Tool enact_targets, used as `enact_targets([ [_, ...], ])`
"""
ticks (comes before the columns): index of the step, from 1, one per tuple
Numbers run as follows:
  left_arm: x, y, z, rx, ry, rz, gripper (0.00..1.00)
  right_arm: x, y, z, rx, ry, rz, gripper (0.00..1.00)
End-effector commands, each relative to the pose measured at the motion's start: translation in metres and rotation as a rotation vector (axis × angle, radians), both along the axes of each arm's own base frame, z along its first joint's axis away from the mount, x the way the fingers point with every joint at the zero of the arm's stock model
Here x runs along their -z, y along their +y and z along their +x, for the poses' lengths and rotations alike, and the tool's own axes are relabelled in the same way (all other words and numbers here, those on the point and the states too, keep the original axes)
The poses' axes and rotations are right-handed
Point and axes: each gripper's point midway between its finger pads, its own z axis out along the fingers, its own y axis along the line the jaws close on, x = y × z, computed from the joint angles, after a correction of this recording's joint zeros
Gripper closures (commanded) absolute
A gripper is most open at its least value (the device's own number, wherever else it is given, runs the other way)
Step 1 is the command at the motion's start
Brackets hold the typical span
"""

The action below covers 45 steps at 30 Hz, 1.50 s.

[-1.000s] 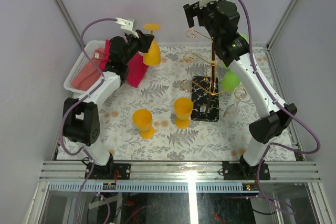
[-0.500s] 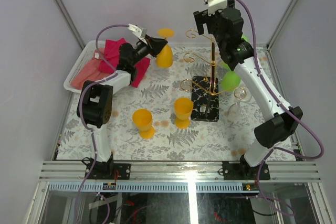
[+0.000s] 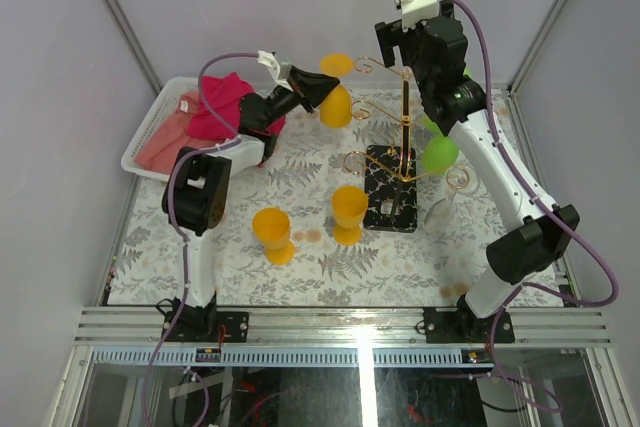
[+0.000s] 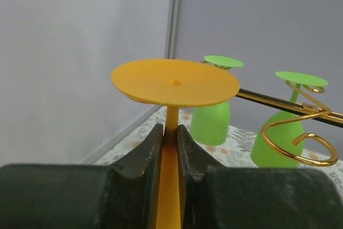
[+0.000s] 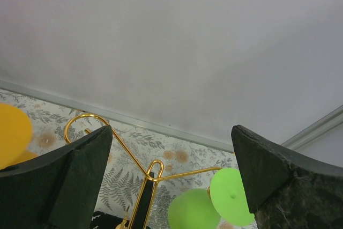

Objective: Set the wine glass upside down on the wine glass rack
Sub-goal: Turn the wine glass upside down at the wine rack.

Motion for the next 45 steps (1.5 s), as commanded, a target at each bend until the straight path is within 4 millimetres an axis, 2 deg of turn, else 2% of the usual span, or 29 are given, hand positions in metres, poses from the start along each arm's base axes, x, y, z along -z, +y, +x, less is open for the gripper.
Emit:
enact_targets([
  [1, -0.006, -0.027, -0.007, 0.065, -0.073, -0.003, 1.00, -0.026, -0.013, -0.007, 0.032, -0.065, 0.014, 0.01],
  [12, 0.009, -0.056, 0.010, 0.073, -0.078, 0.041, 1.00, -0.022, -0.022, -0.008, 0.047, -0.065, -0.008, 0.01],
  [20, 0.025, -0.069, 0.026, 0.070, -0.051, 0.045, 1.00, -0.022, -0.026, -0.008, 0.053, -0.071, -0.008, 0.01],
  [45, 0.046, -0.082, 0.065, -0.015, -0.031, 0.029, 1.00, -0.009, -0.028, 0.005, 0.033, -0.053, -0.023, 0.01],
])
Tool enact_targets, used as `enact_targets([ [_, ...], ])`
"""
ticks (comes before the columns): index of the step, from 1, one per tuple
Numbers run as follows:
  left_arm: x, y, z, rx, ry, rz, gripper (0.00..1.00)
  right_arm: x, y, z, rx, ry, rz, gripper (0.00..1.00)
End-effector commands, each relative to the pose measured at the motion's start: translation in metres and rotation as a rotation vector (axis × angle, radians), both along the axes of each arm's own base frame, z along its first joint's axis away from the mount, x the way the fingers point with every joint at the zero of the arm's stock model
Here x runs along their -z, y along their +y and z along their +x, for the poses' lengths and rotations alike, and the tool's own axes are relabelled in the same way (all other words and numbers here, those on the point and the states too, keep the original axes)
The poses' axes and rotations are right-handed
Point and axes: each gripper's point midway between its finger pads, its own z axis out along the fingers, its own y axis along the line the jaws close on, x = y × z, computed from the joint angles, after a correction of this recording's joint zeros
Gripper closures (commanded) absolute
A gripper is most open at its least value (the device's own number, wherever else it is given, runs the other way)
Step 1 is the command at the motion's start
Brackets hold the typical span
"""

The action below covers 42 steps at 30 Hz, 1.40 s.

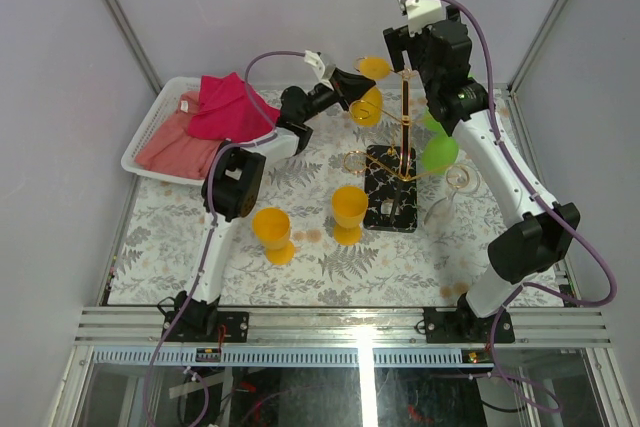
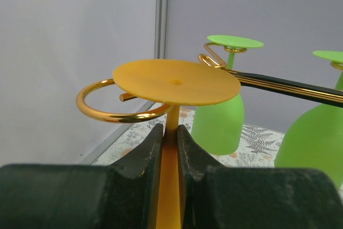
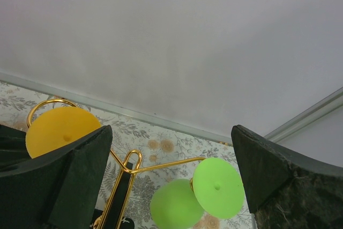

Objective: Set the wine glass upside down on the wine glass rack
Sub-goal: Turn the wine glass upside down at the wine rack.

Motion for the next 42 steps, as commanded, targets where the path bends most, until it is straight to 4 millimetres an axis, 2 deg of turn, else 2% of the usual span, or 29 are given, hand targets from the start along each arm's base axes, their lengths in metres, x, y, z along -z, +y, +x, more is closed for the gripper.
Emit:
enact_targets([
  [1, -0.010, 0.010, 0.019, -0.085, -0.027, -0.031, 1.00, -0.031, -0.005, -0.004, -0.004, -0.086, 0.032, 0.01],
  [11, -0.006, 0.021, 0.044, -0.207, -0.022, -0.031, 1.00, -0.031, -0.009, -0.008, -0.001, -0.093, 0.047, 0.01],
  [18, -0.010, 0.036, 0.047, -0.255, -0.025, -0.062, 1.00, -0.028, -0.010, -0.009, 0.002, -0.090, 0.051, 0.01],
  [24, -0.005, 0.054, 0.037, -0.288, -0.034, -0.069, 1.00, -0.025, -0.009, -0.007, 0.001, -0.085, 0.054, 0.01],
  [29, -0.005, 0.059, 0.024, -0.278, -0.040, -0.065, 1.00, -0.025, -0.007, -0.005, -0.007, -0.081, 0.065, 0.01],
  [35, -0.010, 0.048, 0.005, -0.196, -0.063, -0.056, 1.00, -0.023, -0.005, -0.006, -0.016, -0.075, 0.080, 0.01],
  [42, -0.013, 0.025, -0.010, -0.111, -0.076, -0.043, 1.00, -0.023, -0.005, -0.009, -0.019, -0.074, 0.087, 0.01],
])
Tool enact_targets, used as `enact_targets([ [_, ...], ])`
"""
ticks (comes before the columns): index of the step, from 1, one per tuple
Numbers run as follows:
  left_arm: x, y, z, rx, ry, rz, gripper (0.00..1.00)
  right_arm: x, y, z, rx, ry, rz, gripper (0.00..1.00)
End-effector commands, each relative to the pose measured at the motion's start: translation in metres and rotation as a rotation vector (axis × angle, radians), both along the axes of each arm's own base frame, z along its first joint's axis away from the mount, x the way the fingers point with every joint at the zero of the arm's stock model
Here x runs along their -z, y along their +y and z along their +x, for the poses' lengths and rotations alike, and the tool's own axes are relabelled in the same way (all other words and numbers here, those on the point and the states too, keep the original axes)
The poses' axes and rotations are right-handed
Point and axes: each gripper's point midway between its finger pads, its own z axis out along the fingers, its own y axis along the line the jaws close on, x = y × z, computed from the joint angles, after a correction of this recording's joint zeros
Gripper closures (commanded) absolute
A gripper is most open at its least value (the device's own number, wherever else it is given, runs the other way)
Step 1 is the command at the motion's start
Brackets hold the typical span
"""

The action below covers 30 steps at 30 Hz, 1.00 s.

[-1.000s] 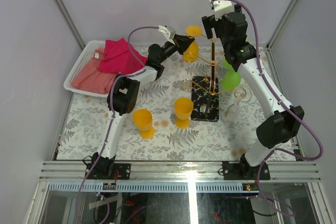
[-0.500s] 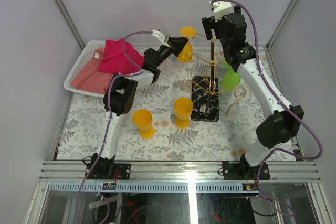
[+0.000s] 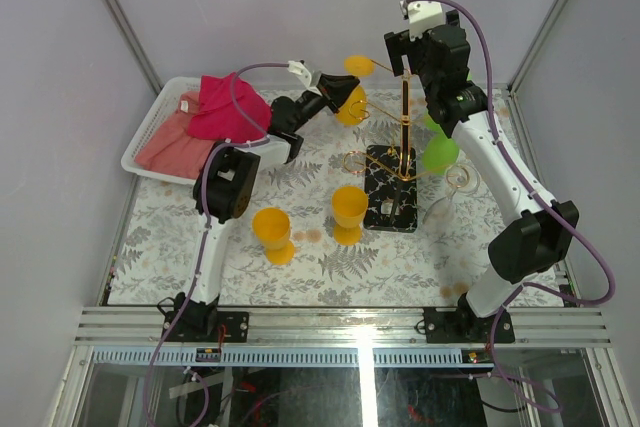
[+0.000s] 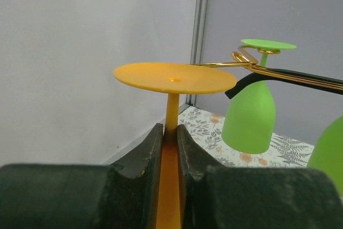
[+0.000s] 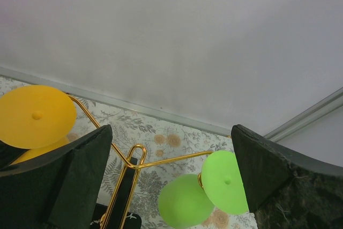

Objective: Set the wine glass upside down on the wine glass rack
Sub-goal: Turn the wine glass upside down at the wine rack.

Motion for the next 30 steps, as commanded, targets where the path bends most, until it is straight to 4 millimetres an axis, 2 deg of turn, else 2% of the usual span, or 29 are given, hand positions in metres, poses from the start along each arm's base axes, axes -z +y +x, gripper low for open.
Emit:
enact_targets([
  [1, -0.015, -0.013, -0.017, 0.067, -0.050, 0.009, 1.00, -0.040, -0.004, -0.013, -0.014, -0.101, 0.058, 0.01],
  [9, -0.015, -0.019, -0.029, 0.099, -0.037, -0.004, 0.84, -0.038, -0.003, -0.015, -0.022, -0.100, 0.072, 0.01],
  [15, -0.017, -0.018, -0.041, 0.126, -0.027, 0.004, 0.67, -0.039, 0.003, -0.017, -0.051, -0.099, 0.096, 0.01],
  [23, -0.020, 0.007, -0.046, 0.048, 0.013, -0.005, 0.52, -0.042, 0.009, -0.022, -0.090, -0.094, 0.115, 0.01],
  [30, -0.024, 0.039, -0.051, 0.045, 0.107, 0.063, 0.49, -0.047, 0.013, -0.032, -0.124, -0.052, 0.119, 0.01],
])
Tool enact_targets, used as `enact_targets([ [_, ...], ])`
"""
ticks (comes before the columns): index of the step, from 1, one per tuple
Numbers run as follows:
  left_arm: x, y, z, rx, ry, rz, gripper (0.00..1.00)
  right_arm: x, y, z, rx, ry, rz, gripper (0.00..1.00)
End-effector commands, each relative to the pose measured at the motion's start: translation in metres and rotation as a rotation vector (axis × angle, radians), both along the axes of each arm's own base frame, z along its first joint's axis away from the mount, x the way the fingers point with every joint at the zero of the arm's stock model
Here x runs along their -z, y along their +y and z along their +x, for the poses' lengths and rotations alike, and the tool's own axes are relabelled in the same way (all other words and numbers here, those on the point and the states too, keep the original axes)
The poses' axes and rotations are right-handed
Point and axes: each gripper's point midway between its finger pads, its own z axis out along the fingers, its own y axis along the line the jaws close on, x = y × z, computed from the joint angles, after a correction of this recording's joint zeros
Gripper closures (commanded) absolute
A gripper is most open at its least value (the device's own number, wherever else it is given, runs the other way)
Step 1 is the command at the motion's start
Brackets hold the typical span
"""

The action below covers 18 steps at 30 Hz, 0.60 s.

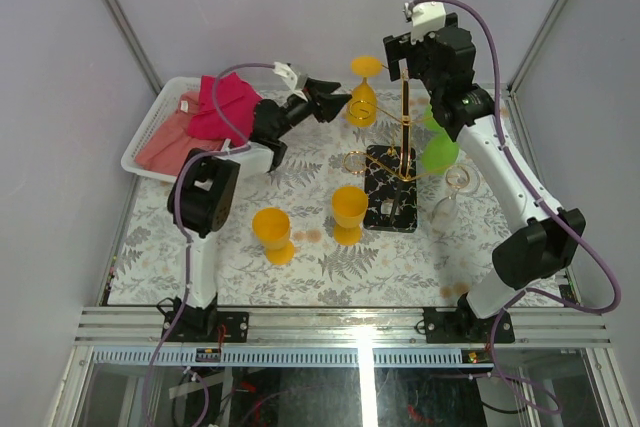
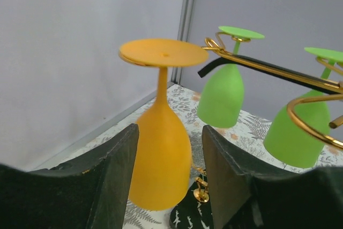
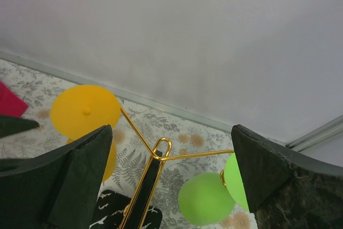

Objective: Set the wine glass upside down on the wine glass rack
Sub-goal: Turn the wine glass upside down at the wine rack.

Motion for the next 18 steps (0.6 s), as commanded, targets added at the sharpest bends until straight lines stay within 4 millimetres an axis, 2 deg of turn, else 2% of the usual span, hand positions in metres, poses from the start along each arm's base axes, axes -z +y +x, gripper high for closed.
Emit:
enact_targets([
  [1, -0.029, 0.030, -0.006, -0.009, 0.003, 0.034, 0.49, -0.045, -0.003, -0.020, -0.026, -0.059, 0.049, 0.01],
  [6, -0.020, 0.053, -0.020, -0.035, 0.048, 0.097, 0.46, -0.045, 0.008, -0.029, -0.089, -0.023, 0.074, 0.03],
  [9, -0.015, 0.071, -0.024, -0.095, 0.071, 0.150, 0.45, -0.047, 0.021, -0.036, -0.159, -0.007, 0.117, 0.08],
  [12, -0.020, 0.096, -0.021, -0.206, 0.096, 0.204, 0.45, -0.051, 0.032, -0.045, -0.217, 0.007, 0.159, 0.12],
  [14, -0.031, 0.112, -0.020, -0.268, 0.094, 0.237, 0.44, -0.052, 0.041, -0.048, -0.245, 0.021, 0.158, 0.13],
  [16, -0.038, 0.128, -0.017, -0.344, 0.123, 0.288, 0.44, -0.053, 0.055, -0.052, -0.282, 0.043, 0.131, 0.14],
  [18, -0.035, 0.142, -0.018, -0.395, 0.194, 0.362, 0.44, -0.050, 0.074, -0.056, -0.320, 0.071, 0.072, 0.14],
])
